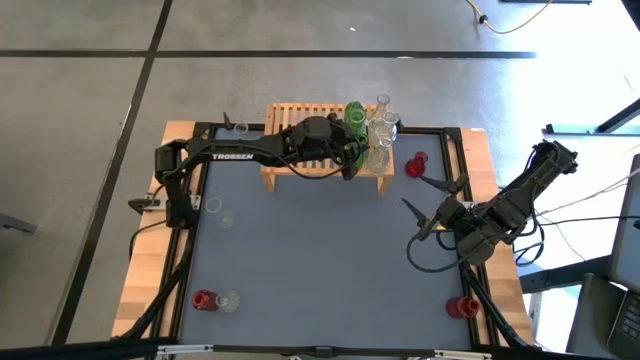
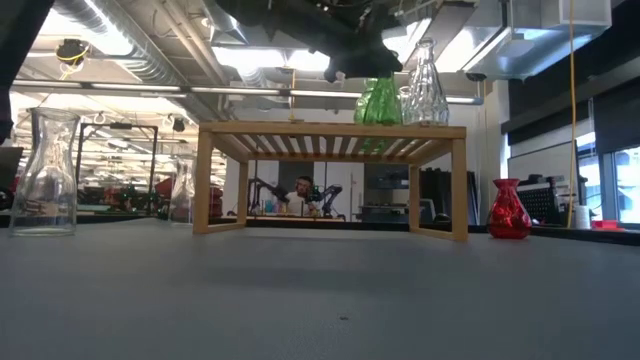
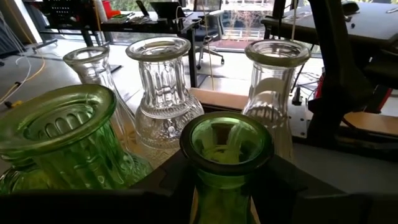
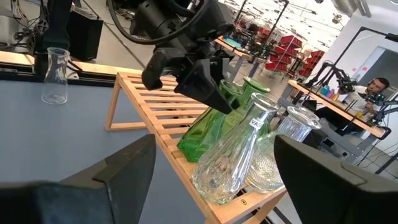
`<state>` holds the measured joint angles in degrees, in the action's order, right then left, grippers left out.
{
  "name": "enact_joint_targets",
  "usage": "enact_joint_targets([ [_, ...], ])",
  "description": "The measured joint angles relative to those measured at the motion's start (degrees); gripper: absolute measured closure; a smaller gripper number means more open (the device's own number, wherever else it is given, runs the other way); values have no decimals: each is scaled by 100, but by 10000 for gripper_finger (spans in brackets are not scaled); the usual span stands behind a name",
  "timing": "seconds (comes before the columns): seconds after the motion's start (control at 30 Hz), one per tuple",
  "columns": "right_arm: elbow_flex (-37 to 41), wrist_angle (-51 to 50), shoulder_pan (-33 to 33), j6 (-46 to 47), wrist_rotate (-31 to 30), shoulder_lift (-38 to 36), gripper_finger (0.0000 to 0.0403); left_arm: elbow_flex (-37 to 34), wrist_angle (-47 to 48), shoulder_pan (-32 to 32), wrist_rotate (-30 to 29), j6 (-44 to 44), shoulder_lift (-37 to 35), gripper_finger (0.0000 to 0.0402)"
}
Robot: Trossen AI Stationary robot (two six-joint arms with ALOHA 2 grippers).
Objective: Sort vases onto shelf
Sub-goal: Put the green vase on the shelf aligned with the other green vase
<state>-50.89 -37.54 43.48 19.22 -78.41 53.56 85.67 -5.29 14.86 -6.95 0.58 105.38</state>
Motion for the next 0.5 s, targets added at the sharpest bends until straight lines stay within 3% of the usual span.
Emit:
enact_joint_targets([
  [0.5, 0, 7, 0, 3, 105, 0, 86, 0, 110, 1, -1, 2, -28, 272],
])
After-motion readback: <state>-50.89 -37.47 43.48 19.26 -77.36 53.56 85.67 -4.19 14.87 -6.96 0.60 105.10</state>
